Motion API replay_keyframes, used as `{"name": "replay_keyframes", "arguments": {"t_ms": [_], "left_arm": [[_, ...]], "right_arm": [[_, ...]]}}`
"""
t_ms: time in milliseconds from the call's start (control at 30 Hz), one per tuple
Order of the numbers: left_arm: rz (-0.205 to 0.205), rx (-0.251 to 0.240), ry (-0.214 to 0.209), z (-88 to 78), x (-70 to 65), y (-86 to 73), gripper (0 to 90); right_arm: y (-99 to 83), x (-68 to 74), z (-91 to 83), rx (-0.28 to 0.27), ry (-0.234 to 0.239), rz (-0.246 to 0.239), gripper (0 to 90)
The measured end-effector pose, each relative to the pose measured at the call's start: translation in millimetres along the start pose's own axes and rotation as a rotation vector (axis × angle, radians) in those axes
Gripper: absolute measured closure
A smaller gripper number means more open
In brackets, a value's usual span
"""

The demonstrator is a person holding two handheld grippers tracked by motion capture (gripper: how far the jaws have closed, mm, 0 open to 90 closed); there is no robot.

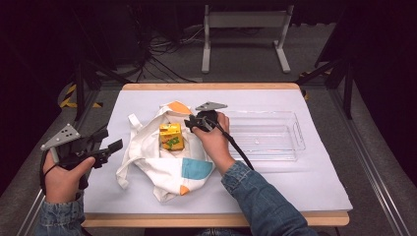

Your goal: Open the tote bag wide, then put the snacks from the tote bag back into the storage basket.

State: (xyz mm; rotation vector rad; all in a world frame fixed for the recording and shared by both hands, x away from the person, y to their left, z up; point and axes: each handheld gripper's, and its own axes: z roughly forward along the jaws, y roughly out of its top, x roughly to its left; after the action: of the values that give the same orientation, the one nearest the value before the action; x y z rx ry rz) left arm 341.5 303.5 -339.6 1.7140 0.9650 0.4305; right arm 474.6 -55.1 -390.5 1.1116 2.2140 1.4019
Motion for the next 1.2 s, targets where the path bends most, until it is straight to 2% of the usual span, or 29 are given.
{"name": "replay_keyframes", "arguments": {"t_ms": [133, 267, 300, 367, 600, 700, 833, 967, 1200], "left_arm": [[0.001, 0.0, 0.0, 0.0, -0.1, 0.4, 28.2], [-0.003, -0.001, 0.001, 0.7, -0.3, 0.8, 28.1], [0.002, 0.002, -0.001, 1.3, -0.1, 0.7, 28.1], [0.001, 0.005, -0.002, 1.9, 0.1, 0.5, 27.9], [0.001, 0.005, -0.007, 2.1, -0.4, 1.3, 27.5], [0.001, 0.006, -0.01, 2.5, -0.4, 1.1, 27.2], [0.001, 0.007, -0.007, 2.3, -0.2, 1.0, 27.1], [-0.002, 0.003, -0.004, 1.9, -0.4, 1.0, 27.1], [-0.002, 0.003, 0.0, 0.5, -0.8, 0.1, 27.1]], "right_arm": [[8.4, -1.1, -12.5, -0.042, 0.031, -0.028, 66.7], [15.7, -1.5, -22.3, -0.078, 0.091, -0.085, 62.3], [15.7, -1.5, -22.3, -0.078, 0.091, -0.085, 62.3], [19.6, 0.0, -30.2, -0.084, 0.109, -0.12, 59.0], [24.9, 0.2, -38.8, -0.088, 0.156, -0.161, 52.6], [27.4, -2.3, -43.0, -0.09, 0.21, -0.168, 47.8], [30.1, -3.7, -47.7, -0.111, 0.263, -0.183, 46.0], [33.1, -0.4, -51.1, -0.146, 0.349, -0.215, 42.7], [34.2, 3.8, -47.4, -0.178, 0.412, -0.265, 35.5]]}}
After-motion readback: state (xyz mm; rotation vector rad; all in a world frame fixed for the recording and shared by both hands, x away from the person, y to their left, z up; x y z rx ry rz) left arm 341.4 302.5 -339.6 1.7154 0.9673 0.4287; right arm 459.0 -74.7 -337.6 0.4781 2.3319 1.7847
